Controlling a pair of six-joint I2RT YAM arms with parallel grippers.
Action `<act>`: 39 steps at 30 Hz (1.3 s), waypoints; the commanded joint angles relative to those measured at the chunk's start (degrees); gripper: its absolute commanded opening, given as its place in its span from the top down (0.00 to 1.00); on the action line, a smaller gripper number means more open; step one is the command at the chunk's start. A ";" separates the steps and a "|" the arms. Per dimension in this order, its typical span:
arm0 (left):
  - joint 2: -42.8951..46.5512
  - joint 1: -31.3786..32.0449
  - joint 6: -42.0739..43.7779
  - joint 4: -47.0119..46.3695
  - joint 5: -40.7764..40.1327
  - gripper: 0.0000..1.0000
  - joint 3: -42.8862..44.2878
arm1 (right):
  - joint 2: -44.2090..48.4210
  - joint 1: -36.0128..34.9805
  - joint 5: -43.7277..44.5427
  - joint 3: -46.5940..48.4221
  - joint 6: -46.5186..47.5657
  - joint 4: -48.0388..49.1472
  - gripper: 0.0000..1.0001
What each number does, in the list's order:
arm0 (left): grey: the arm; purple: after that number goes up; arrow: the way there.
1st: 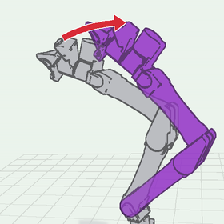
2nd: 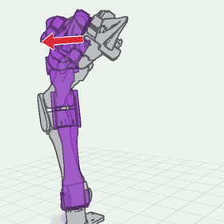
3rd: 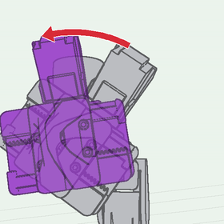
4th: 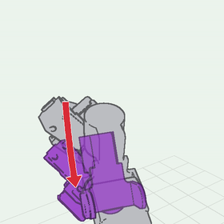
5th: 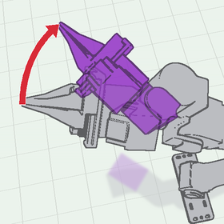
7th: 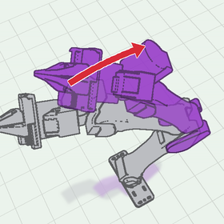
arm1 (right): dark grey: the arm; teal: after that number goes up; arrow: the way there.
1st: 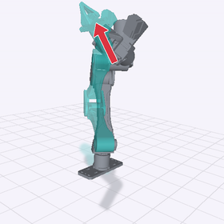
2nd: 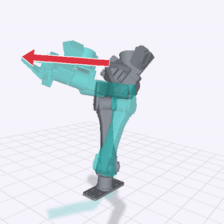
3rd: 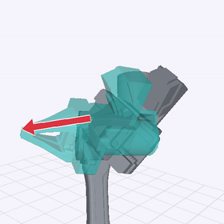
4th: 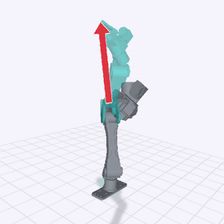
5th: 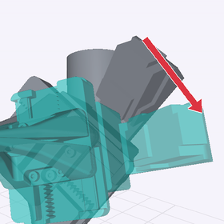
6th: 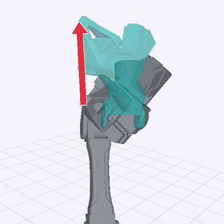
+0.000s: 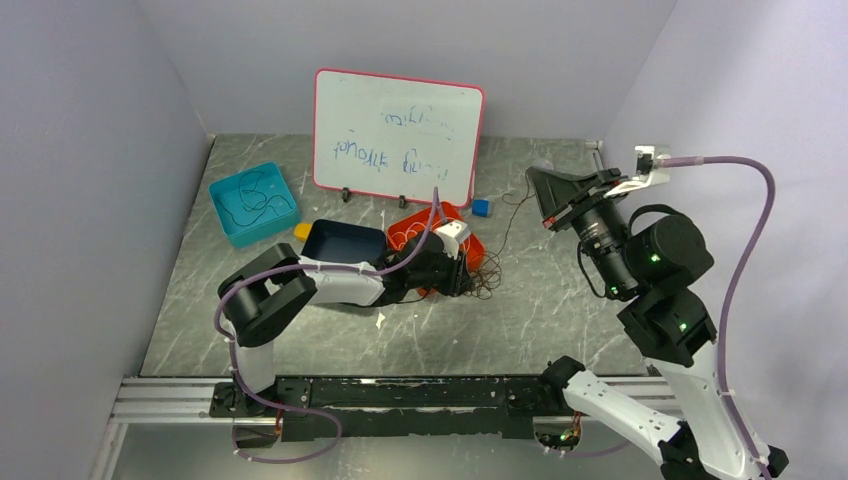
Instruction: Untangle the cables
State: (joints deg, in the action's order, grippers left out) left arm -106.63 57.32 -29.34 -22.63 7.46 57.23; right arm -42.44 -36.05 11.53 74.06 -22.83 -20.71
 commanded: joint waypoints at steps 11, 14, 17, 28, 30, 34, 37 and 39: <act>-0.67 1.04 0.92 3.31 -2.27 0.75 -2.23 | -1.61 0.27 7.81 8.86 14.24 4.06 1.00; 0.13 1.20 0.78 4.15 -2.88 0.75 -3.14 | -1.74 0.24 10.24 9.63 16.93 6.23 1.00; 1.09 1.30 0.61 5.13 -3.65 0.76 -4.14 | -1.69 0.20 13.12 9.79 19.49 8.76 1.00; 5.46 1.48 -0.10 10.93 -7.92 0.83 -7.79 | -1.42 0.25 25.04 8.81 29.71 17.56 1.00; 6.52 1.48 -0.55 11.75 -8.74 0.85 -9.45 | -1.15 0.27 27.17 8.41 31.67 18.86 1.00; 8.59 1.48 -1.72 13.64 -10.15 0.93 -12.39 | -0.83 0.21 30.84 7.93 35.88 21.20 1.00; 9.64 1.48 -3.04 14.91 -11.05 0.93 -14.23 | -0.36 0.26 33.23 7.61 39.13 23.69 1.00; 10.13 1.52 -3.75 15.45 -11.29 0.93 -15.39 | 0.03 0.21 34.52 7.35 41.45 25.44 1.00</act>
State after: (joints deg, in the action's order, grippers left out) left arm -97.06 58.61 -31.59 -13.56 -0.40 45.08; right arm -44.18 -36.07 40.82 80.95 11.70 -5.28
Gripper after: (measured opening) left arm 0.080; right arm 0.017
